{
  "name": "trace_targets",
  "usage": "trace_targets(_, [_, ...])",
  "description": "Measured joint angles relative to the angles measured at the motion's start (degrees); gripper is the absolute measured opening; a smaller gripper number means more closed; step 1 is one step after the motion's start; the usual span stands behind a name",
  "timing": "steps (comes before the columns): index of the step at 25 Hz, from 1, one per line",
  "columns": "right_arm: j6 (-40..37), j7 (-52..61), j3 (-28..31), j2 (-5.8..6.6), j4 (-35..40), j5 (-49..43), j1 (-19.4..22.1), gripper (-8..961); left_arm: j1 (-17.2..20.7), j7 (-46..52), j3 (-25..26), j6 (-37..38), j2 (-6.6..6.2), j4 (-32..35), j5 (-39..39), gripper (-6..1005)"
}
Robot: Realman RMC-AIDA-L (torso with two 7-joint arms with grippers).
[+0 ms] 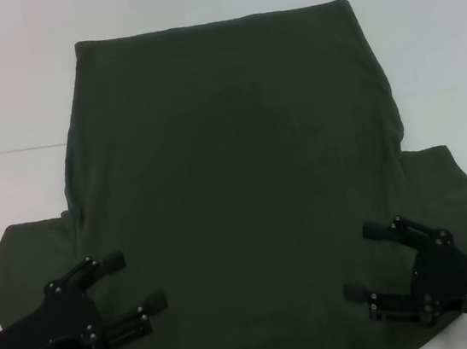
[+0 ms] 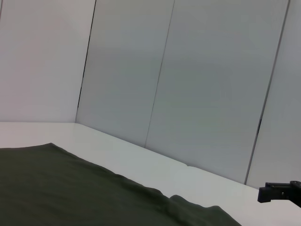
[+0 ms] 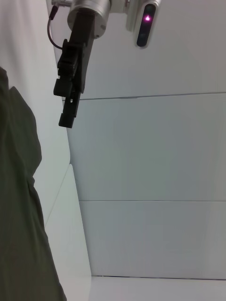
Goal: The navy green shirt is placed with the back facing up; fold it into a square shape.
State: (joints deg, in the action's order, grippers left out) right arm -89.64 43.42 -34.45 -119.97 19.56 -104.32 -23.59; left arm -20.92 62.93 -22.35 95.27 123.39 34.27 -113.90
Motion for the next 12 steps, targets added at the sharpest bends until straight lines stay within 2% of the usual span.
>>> trace_targets(12, [-0.1, 0.1, -0.1, 0.00, -0.1, 0.0, 0.0, 939, 0.0, 0.1, 0.1, 0.0, -0.08, -0.2, 0.0, 948])
